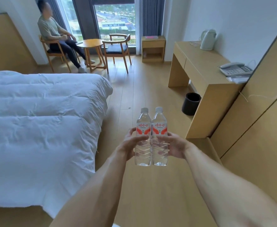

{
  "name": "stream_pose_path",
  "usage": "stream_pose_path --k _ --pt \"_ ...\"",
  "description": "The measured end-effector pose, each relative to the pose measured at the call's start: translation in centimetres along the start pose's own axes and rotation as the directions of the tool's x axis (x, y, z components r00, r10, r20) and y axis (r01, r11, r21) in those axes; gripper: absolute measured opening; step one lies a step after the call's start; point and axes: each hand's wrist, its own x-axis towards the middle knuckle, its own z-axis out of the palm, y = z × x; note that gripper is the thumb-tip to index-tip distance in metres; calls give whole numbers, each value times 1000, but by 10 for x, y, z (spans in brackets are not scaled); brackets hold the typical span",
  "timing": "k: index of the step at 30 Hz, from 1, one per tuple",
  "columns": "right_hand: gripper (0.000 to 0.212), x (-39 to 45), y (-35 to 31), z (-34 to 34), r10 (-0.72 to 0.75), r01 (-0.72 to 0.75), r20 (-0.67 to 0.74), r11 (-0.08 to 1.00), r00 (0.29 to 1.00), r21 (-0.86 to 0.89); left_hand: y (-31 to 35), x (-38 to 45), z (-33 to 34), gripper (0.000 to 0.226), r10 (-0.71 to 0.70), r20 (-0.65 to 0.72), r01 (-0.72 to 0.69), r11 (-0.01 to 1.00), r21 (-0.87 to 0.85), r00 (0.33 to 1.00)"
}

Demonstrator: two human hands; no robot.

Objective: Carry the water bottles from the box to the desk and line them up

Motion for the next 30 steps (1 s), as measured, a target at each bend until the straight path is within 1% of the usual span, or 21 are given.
stream_pose_path --k 3,5,10,16,20,24,27,30 --pt "55 38 -18 -15 15 -15 -8 1000 1000 17 17 42 -1 75 -11 2 11 1000 2 1000" --pt "50 69 -32 -24 22 -21 -39 999 999 26 31 75 -5 70 -11 2 11 1000 -7 1000" --pt "54 156 -76 -44 35 -34 -114 999 993 14 76 172 -22 66 -2 31 2 1000 14 1000" --pt "55 253 -149 -55 27 -20 -174 999 984 45 155 284 -44 63 -23 66 19 998 63 998" --pt "63 300 -196 -62 24 -11 -226 998 974 57 201 344 -45 60 -28 102 17 995 102 994" --pt "53 344 -229 -86 19 4 -263 996 965 87 235 400 -40 62 -42 136 30 996 88 990" --pt "56 376 -251 -104 36 -12 -276 996 960 87 255 441 -32 63 -62 146 48 995 92 987" --pt "49 416 -273 -134 32 -5 -277 995 960 98 275 488 -23 63 -57 137 45 995 87 989"
